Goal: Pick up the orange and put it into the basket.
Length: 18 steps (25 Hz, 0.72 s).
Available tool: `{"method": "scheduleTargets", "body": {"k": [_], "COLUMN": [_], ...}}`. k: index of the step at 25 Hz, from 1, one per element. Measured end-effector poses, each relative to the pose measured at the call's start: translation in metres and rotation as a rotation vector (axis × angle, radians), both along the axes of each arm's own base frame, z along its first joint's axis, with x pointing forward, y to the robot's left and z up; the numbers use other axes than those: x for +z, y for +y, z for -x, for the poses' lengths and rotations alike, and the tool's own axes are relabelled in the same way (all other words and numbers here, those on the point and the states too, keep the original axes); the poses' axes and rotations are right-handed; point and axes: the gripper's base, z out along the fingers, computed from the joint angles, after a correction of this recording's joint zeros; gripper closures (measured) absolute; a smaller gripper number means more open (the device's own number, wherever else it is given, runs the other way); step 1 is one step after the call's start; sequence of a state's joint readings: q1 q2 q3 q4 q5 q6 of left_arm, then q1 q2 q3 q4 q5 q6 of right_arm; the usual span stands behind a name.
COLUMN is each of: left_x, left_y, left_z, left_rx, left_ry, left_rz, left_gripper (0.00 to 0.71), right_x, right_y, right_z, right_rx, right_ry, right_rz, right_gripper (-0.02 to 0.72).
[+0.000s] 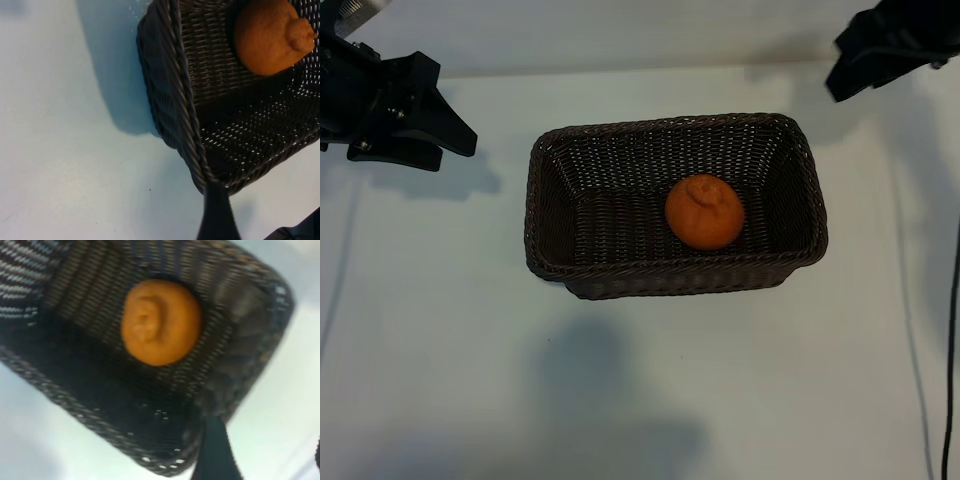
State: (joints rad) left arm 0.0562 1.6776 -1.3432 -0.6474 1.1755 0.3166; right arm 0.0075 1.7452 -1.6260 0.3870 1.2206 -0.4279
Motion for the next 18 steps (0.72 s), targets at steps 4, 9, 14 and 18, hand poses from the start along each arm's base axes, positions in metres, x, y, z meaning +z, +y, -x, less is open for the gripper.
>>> {"method": "scheduleTargets", "body": {"k": [4,9,14,18], "left_x": [0.000,0.000,0.000,0.000], "left_y": [0.000,0.000,0.000,0.000], "left_z": [0.000,0.000,0.000,0.000], "left_rx": [0.001,0.001,0.001,0.004], "left_ry": [0.001,0.001,0.001,0.003], "left_rz": [0.000,0.000,0.000,0.000], "left_gripper": [0.191,0.191,0.190,0.190], "right_x": [0.002,0.003,0.003,0.003], "right_y": [-0.013,-0.014,-0.014,-0.014], "right_z": [0.000,0.000,0.000,0.000], "right_rx": [-0.012,0.060,0.099,0.140], "right_ry": [-0.015,-0.049,-0.065,-0.083], "right_rz": [-0.003,0.016,0.030,0.037], "right_gripper": [0.239,0.239,0.239,0.239]}}
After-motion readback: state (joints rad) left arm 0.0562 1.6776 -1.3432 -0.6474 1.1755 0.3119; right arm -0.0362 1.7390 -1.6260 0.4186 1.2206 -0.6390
